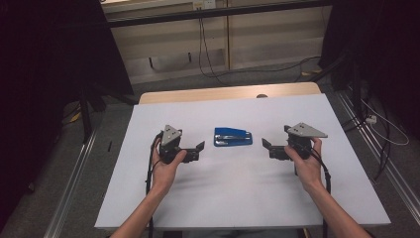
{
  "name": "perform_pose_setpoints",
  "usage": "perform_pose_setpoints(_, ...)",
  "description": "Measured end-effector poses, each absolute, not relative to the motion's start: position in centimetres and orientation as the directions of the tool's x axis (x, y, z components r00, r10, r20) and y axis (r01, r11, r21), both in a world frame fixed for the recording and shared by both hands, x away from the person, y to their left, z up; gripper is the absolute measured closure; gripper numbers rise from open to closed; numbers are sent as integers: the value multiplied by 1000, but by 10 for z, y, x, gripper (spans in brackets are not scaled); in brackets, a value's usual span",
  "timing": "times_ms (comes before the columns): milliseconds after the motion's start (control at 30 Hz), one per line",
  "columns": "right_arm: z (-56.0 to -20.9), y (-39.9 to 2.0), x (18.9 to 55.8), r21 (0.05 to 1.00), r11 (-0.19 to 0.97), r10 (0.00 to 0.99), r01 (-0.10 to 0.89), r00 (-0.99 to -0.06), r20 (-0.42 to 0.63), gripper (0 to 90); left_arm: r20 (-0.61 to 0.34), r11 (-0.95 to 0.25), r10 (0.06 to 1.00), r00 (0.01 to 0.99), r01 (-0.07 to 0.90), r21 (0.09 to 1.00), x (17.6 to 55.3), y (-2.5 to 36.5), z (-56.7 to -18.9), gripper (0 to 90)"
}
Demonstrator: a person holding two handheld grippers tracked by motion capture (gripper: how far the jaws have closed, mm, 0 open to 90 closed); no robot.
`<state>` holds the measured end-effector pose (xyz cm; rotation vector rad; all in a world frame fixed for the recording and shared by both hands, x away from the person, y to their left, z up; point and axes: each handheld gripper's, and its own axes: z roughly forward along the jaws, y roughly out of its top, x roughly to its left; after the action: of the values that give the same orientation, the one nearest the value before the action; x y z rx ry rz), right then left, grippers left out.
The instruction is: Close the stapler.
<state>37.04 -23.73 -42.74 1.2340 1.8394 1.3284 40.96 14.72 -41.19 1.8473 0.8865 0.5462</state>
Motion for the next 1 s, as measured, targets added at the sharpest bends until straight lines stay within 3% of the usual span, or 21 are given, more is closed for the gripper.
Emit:
perform_pose_setpoints(667, -423, -241, 347, 934, 124, 912, 336, -409, 27, 26, -38, -217, 787, 616, 333, 918, 380, 185, -406, 42)
perform_pose_setpoints(1000, -424, -250, 330, 940, 78, 928, 331, -369, 53, 17, -41, -204, 799, 599, 334, 920, 365, 206, -403, 42)
